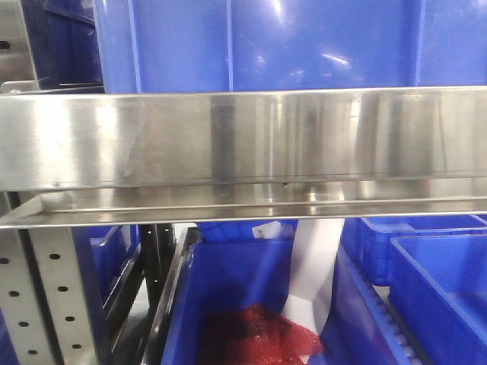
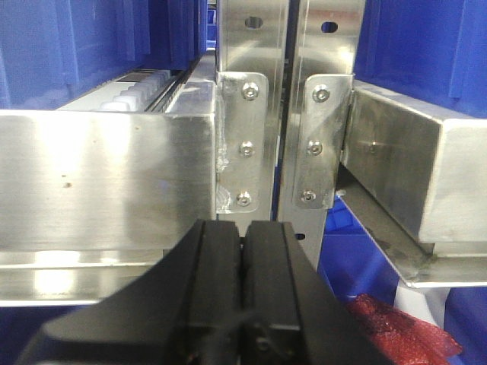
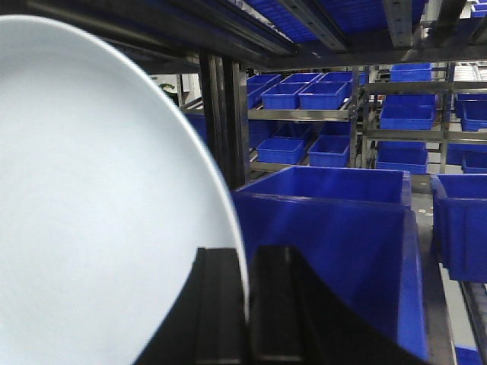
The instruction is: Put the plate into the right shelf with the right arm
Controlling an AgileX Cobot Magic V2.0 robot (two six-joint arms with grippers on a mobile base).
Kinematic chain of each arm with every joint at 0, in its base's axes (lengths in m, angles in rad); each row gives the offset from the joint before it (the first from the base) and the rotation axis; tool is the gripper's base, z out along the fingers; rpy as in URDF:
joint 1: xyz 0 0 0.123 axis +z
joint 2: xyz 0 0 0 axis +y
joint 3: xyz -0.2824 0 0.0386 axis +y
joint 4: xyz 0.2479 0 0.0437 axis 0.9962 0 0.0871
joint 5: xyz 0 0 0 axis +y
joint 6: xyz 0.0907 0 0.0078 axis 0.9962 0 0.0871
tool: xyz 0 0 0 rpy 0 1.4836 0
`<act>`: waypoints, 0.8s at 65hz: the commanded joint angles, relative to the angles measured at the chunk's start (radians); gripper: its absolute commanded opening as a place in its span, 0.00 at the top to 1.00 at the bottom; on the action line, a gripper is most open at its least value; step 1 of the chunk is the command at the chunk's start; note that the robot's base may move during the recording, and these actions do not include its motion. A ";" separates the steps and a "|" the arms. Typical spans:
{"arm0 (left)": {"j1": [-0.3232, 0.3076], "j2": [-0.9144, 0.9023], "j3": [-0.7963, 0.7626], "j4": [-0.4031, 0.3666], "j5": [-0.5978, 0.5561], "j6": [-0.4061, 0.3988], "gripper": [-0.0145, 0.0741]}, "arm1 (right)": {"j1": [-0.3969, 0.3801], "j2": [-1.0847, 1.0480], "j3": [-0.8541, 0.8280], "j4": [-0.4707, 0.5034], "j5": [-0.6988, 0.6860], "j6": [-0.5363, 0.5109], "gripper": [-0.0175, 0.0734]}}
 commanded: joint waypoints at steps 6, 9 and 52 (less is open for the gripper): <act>-0.005 -0.005 0.008 -0.004 -0.086 -0.003 0.89 | -0.005 0.155 -0.186 0.035 -0.054 0.000 0.75; -0.005 -0.005 0.008 -0.004 -0.086 -0.003 0.89 | -0.005 0.205 -0.230 0.035 -0.035 0.000 0.75; -0.005 -0.005 0.008 -0.004 -0.086 -0.003 0.89 | -0.005 0.744 -0.535 -0.028 -0.003 -0.003 0.62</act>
